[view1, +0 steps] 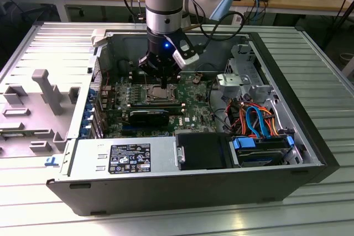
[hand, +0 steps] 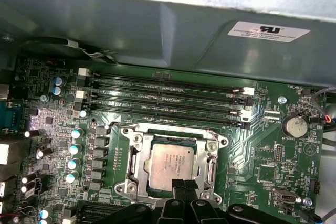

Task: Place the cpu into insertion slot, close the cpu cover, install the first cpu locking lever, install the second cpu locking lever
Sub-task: 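Install the first cpu locking lever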

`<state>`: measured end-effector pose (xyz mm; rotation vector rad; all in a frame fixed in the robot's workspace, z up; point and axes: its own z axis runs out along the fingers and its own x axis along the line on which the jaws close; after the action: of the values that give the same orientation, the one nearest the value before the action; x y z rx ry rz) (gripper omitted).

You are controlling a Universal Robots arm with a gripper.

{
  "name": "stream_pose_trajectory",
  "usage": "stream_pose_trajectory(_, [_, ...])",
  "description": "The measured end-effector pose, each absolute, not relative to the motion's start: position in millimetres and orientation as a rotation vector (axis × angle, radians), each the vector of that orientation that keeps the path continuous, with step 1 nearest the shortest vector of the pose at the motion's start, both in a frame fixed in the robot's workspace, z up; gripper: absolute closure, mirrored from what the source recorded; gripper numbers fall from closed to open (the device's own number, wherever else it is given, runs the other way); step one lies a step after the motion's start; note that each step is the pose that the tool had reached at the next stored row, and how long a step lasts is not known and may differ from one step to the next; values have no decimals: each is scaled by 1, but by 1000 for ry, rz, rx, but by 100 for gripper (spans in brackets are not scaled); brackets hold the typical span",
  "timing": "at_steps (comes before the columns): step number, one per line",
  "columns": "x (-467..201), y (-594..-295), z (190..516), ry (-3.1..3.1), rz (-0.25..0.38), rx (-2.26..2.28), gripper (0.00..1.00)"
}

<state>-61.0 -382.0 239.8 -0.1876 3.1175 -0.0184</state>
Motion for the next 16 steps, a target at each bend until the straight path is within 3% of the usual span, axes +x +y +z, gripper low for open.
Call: stream_pose_trajectory(16, [-61, -382, 240, 3115, -18, -222, 89])
